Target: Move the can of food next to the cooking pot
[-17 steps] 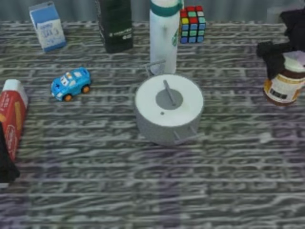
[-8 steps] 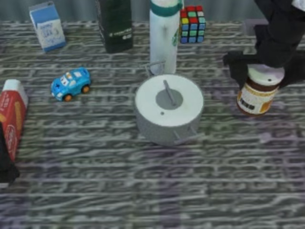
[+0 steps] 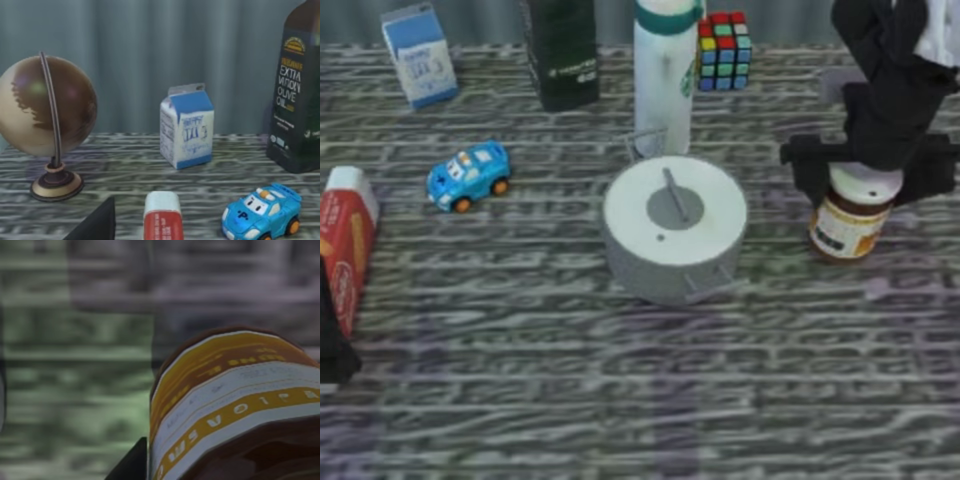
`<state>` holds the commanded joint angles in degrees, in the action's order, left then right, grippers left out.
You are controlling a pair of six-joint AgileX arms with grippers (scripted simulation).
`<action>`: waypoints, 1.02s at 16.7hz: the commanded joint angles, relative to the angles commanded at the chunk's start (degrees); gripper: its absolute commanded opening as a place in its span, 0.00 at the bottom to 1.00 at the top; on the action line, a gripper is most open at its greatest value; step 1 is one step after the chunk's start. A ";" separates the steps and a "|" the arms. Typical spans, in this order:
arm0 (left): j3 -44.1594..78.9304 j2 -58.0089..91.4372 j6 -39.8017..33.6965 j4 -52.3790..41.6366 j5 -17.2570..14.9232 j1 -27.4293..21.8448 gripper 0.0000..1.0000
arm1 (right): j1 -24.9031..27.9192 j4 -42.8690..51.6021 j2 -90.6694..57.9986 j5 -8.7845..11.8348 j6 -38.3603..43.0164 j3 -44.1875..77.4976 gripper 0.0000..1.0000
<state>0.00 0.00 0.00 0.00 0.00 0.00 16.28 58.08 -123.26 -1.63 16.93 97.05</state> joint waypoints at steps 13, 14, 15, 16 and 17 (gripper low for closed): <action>0.00 0.00 0.00 0.00 0.00 0.00 1.00 | 0.13 -1.88 -0.61 -0.04 -0.01 -1.48 0.60; 0.00 0.00 0.00 0.00 0.00 0.00 1.00 | 0.13 -1.88 -0.61 -0.04 -0.01 -1.48 0.68; 0.00 0.00 0.00 0.00 0.00 0.00 1.00 | 0.13 -1.88 -0.61 -0.04 -0.01 -1.48 0.75; 0.00 0.00 0.00 0.00 0.00 0.00 1.00 | 0.13 -1.88 -0.61 -0.04 -0.01 -1.48 0.83; 0.00 0.00 0.00 0.00 0.00 0.00 1.00 | 0.13 -1.88 -0.61 -0.04 -0.01 -1.48 0.90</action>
<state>0.00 0.00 0.00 0.00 0.00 0.00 16.41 56.20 -123.87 -1.67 16.92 95.57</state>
